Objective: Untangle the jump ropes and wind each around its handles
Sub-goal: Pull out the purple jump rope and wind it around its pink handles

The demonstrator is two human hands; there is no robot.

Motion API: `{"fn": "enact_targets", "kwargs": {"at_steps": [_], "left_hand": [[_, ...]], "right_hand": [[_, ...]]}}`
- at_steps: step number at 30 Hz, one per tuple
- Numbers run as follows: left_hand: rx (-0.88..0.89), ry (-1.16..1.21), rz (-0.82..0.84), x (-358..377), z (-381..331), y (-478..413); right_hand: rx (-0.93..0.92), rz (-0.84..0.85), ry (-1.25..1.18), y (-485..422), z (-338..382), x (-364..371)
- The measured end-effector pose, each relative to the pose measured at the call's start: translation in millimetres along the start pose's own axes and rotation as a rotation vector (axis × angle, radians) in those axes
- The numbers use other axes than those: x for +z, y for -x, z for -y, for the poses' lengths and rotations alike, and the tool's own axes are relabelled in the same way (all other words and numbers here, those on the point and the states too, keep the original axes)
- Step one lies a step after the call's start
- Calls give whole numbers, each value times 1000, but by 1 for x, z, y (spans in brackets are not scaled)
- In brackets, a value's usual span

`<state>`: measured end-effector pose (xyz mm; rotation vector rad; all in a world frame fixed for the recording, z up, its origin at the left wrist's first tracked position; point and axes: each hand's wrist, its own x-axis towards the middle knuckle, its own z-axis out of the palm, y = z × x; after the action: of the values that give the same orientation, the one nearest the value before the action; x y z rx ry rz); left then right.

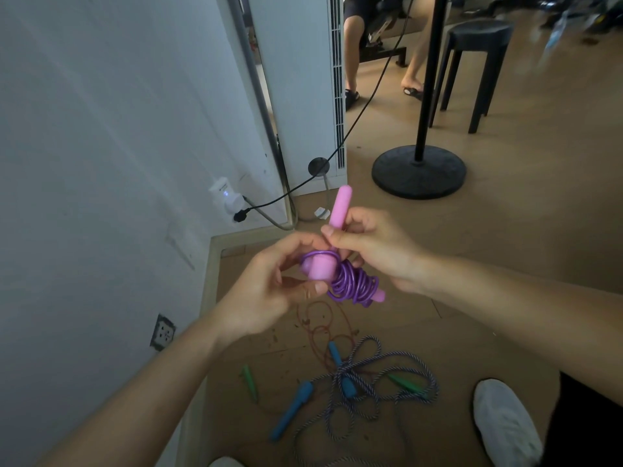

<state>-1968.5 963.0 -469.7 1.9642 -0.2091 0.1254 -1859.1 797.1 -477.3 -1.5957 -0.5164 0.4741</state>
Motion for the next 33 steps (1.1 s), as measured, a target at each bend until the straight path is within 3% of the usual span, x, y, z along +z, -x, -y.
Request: {"fn": "enact_targets", "kwargs": {"at_steps": [5,9,17,33], "left_hand": [[29,-133,-13,2,2,1],[-6,-16,-107,4,2,-1],[17,-37,-149,5,3,-4],[69,-204,-19,1,-1,-5]], "right_hand": [[0,-29,14,-4,1,0],[-14,-20,-27,-4,2,-3],[-63,-10,-6,1,3,1],[15,-67,-5,0,5,0]]}}
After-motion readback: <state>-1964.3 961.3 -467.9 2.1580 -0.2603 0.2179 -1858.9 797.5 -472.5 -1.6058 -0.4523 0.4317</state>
